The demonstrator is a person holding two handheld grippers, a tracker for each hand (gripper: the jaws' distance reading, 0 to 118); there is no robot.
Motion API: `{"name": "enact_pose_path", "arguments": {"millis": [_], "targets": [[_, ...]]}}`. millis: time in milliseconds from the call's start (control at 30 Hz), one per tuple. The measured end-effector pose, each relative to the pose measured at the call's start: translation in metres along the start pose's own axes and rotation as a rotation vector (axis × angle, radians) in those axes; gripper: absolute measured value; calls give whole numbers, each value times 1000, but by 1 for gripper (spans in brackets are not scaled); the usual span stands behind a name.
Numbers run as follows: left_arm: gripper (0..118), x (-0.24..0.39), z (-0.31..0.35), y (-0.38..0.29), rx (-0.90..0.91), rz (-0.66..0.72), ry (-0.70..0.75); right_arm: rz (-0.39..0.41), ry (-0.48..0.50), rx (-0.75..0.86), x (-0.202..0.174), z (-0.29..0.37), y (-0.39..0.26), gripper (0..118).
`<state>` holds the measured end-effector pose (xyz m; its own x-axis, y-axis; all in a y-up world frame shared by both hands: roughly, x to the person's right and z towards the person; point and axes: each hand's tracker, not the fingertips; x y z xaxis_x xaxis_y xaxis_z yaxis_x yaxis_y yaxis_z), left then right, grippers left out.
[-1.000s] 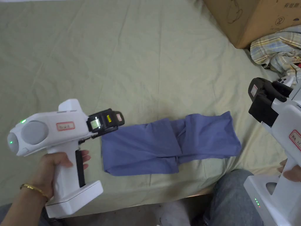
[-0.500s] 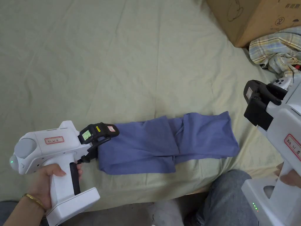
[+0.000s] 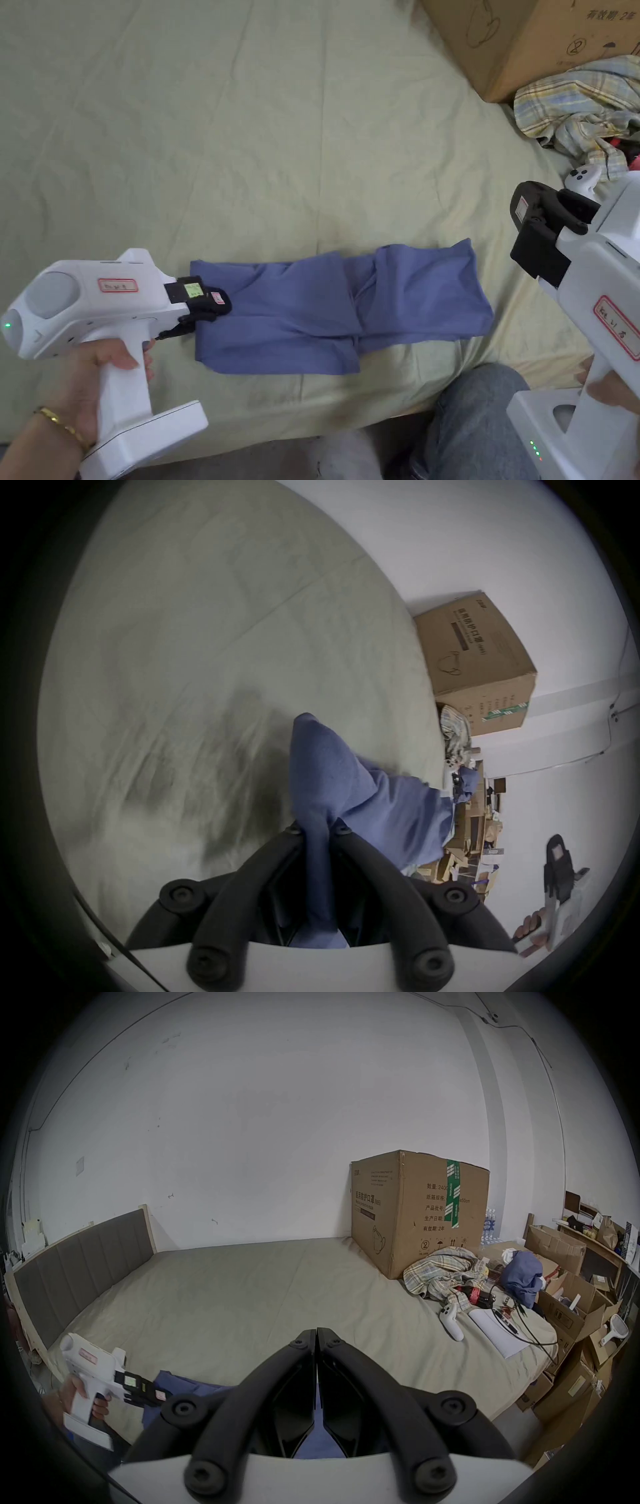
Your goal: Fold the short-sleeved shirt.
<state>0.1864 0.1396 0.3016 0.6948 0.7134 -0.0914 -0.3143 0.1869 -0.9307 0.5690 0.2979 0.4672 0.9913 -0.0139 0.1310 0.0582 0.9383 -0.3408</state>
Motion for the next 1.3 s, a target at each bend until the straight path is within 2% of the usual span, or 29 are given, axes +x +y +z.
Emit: {"name": "enact_pose_path", "arguments": {"millis": [200, 400, 500, 567, 633, 800, 900, 1167, 1233, 1267, 1300], "targets": [[5, -6, 73, 20, 97, -93, 233, -15, 1, 8, 5, 3, 1, 0], [5, 5, 146, 32, 230, -228, 608, -30, 19, 8, 3, -3, -1, 0], [5, 37, 163, 25, 278, -291, 624, -37, 39, 6, -2, -6, -2, 0], [5, 60, 164, 20, 287, -306, 556, -39, 54, 9, -5, -8, -3, 0], [5, 86, 156, 13, 272, -356, 481, -36, 62, 9, -6, -8, -3, 0], [5, 144, 96, -9, 184, -547, 482, -56, 66, 24, 0, -1, -5, 0], [5, 166, 49, -18, 136, -563, 458, -73, 44, 33, 11, 7, -7, 0], [6, 197, -77, -55, 46, -607, 523, -116, -73, 28, 60, 26, -17, 0], [24, 192, -106, -62, 21, -582, 541, -135, -94, 19, 64, 29, -19, 0], [40, 188, -123, -65, -9, -572, 536, -143, -104, 18, 68, 31, -20, 0], [61, 185, -134, -68, -52, -552, 497, -149, -113, 17, 70, 32, -21, 0]]}}
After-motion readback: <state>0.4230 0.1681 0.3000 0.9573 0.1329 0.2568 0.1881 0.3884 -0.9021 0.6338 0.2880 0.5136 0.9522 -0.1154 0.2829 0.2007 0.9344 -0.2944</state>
